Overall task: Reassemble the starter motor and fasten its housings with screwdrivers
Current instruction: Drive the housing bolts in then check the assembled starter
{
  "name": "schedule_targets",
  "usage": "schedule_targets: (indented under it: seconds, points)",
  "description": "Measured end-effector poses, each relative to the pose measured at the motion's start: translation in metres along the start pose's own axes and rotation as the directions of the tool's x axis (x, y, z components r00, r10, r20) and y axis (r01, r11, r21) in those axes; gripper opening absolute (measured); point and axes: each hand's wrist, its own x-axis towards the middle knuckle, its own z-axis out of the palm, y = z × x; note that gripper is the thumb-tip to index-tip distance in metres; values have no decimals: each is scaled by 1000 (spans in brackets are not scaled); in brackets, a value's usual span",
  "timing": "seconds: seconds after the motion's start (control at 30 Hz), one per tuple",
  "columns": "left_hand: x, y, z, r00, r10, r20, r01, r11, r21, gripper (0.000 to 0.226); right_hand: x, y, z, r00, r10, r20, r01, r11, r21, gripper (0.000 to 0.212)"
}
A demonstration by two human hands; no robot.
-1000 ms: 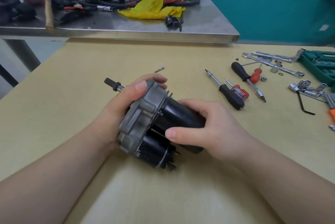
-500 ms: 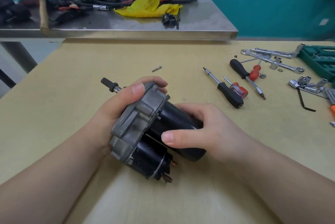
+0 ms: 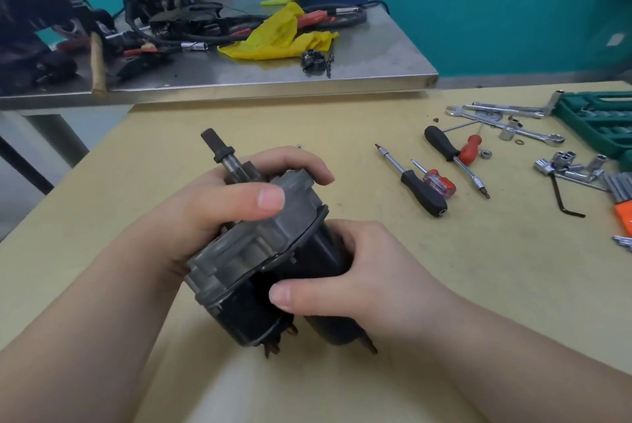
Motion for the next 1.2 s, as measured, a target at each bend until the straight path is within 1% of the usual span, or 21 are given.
schedule_targets:
  seconds: [0.03, 0.1, 0.13, 0.17, 0.23, 0.27, 0.3, 0.33, 0.37, 0.4, 0.47, 0.57, 0.6, 0.67, 0.73, 0.77, 0.87, 0.97, 1.07, 1.13, 1.2]
  points:
    - [5, 5, 0, 999, -40, 4, 40, 998, 50, 80, 1, -1, -2, 1000, -11, 20, 11, 1000, 12, 37]
    - [13, 18, 6, 996, -77, 35, 69, 981, 183, 77, 2, -1, -4, 999, -43, 33, 43, 999, 21, 38]
    - [20, 23, 7, 992, -105, 68, 80, 951, 299, 78, 2, 0, -5, 998, -64, 26, 64, 998, 20, 37]
    - [27, 29, 9, 991, -128, 48, 95, 900, 426, 83, 2, 2, -6, 996, -89, 7, 89, 996, 9, 35]
    - [41, 47, 11, 979, -199, -41, 178, 745, 643, 100, 3, 6, -7, 986, -161, -50, 159, 987, -35, 34]
    - [48, 52, 6, 988, -156, 14, 107, 742, 662, 112, 4, 8, -8, 978, -197, -73, 194, 980, -54, 37]
    - [54, 57, 3, 990, -96, 98, 14, 782, 623, 118, 5, 9, -9, 970, -226, -92, 221, 973, -63, 41]
    - [56, 60, 1, 989, -55, 135, -30, 831, 555, 115, 6, 11, -11, 962, -252, -105, 246, 967, -67, 44]
    - [55, 61, -5, 993, 0, 116, -51, 897, 439, 108, 7, 13, -13, 955, -276, -113, 269, 961, -70, 48]
    - [50, 58, -13, 996, 67, 62, -83, 950, 302, 101, 7, 14, -15, 948, -296, -120, 289, 955, -69, 51]
    - [38, 38, -26, 974, 188, -128, -169, 975, 143, 91, 9, 18, -18, 939, -309, -149, 305, 951, -49, 57]
    - [13, -8, -22, 925, 150, -348, -171, 985, -31, 95, 15, 22, -18, 943, -275, -187, 278, 960, -8, 53]
    - [6, -26, -18, 921, 144, -361, -179, 982, -66, 101, 18, 23, -18, 945, -265, -192, 271, 962, 10, 52]
    - [-7, -54, -6, 929, 167, -329, -186, 982, -27, 106, 23, 25, -16, 941, -273, -199, 281, 960, 13, 53]
    - [-9, -68, -2, 919, 169, -357, -151, 985, 77, 90, 28, 28, -16, 934, -284, -217, 292, 957, 1, 54]
    - [-7, -70, -4, 912, 177, -370, -138, 982, 128, 92, 31, 29, -16, 930, -297, -218, 302, 953, -13, 55]
    - [1, -64, -8, 945, 144, -295, -130, 989, 67, 105, 38, 31, -11, 921, -340, -192, 332, 940, -76, 57]
    - [-1, -57, -11, 958, 144, -250, -151, 988, -9, 97, 42, 29, -5, 930, -350, -116, 341, 936, -87, 61]
    - [-6, -57, -14, 947, 179, -267, -186, 983, 1, 89, 46, 27, 1, 932, -358, -64, 347, 929, -130, 72]
    - [-7, -62, -16, 945, 186, -268, -195, 981, -7, 82, 44, 26, -6, 941, -339, -14, 325, 912, -252, 83]
    - [-9, -63, -15, 928, 173, -330, -196, 980, -37, 86, 36, 20, -25, 954, -293, 72, 292, 838, -461, 86]
